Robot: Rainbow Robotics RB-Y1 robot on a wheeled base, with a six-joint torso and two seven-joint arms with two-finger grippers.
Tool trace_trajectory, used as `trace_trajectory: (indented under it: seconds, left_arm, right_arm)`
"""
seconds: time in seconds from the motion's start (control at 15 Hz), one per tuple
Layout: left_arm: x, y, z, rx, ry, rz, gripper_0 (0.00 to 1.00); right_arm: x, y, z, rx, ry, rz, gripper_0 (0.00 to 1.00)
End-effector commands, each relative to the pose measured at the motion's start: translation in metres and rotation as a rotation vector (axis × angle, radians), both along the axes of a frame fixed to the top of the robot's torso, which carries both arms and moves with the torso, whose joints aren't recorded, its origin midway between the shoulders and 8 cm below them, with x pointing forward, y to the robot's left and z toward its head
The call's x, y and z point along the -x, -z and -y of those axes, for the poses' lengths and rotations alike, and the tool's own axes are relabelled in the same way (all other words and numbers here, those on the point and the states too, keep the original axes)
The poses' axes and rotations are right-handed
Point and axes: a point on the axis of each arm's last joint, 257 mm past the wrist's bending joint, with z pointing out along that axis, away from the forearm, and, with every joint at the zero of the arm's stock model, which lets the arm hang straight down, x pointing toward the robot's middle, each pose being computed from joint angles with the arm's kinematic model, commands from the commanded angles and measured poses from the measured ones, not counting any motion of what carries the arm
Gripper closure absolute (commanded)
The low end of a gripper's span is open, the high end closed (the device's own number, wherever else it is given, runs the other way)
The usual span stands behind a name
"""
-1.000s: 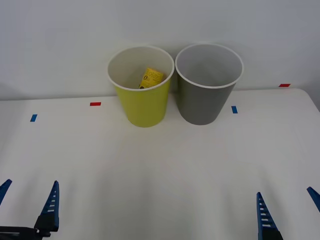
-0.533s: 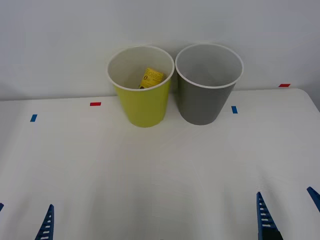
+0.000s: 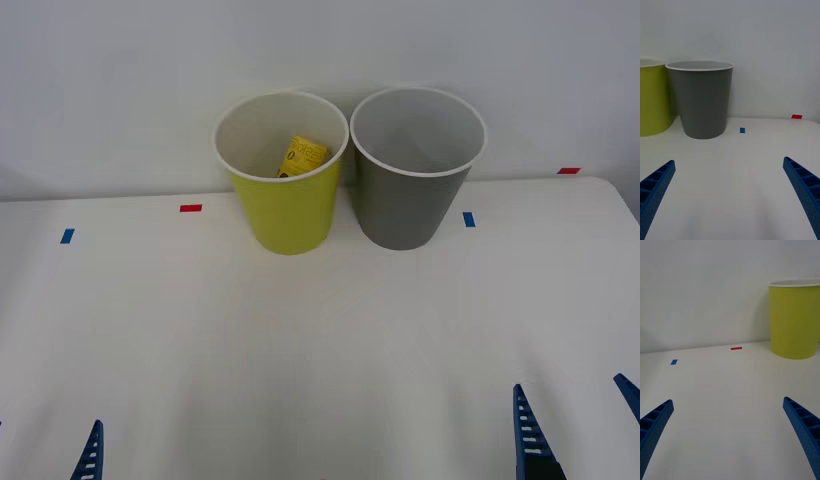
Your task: Put cans in the gray bin and PET bottles in the light green bin.
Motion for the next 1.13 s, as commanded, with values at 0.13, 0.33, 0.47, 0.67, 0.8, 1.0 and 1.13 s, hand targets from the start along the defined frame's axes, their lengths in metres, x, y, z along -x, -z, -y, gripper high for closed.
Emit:
trace_trajectory:
  seconds: [0.13, 0.33, 0.47, 0.67, 0.8, 1.0, 1.13]
  left_arm:
    - [0.0000, 0.0001, 0.0000, 0.000, 0.000, 0.000, 0.00]
    - [0.0000, 0.0001, 0.0000, 0.000, 0.000, 0.000, 0.00]
    - [0.0000, 0.0001, 0.0000, 0.000, 0.000, 0.000, 0.00]
    - [0.0000, 0.0001, 0.0000, 0.000, 0.000, 0.000, 0.00]
    - [0.0000, 0.0001, 0.0000, 0.000, 0.000, 0.000, 0.00]
    - [0.0000, 0.0001, 0.0000, 0.000, 0.000, 0.000, 0.00]
    - [0.0000, 0.0001, 0.0000, 0.000, 0.000, 0.000, 0.00]
  right_arm:
    - [0.0000, 0.0000, 0.0000, 0.000, 0.000, 0.000, 0.00]
    - [0.0000, 0.0000, 0.0000, 0.000, 0.000, 0.000, 0.00]
    - [0.0000, 0.0000, 0.0000, 0.000, 0.000, 0.000, 0.00]
    - [0.0000, 0.0000, 0.0000, 0.000, 0.000, 0.000, 0.00]
    - [0.0000, 0.0000, 0.0000, 0.000, 0.000, 0.000, 0.00]
    - [0.0000, 0.0000, 0.0000, 0.000, 0.000, 0.000, 0.00]
    - [0.0000, 0.0000, 0.0000, 0.000, 0.000, 0.000, 0.00]
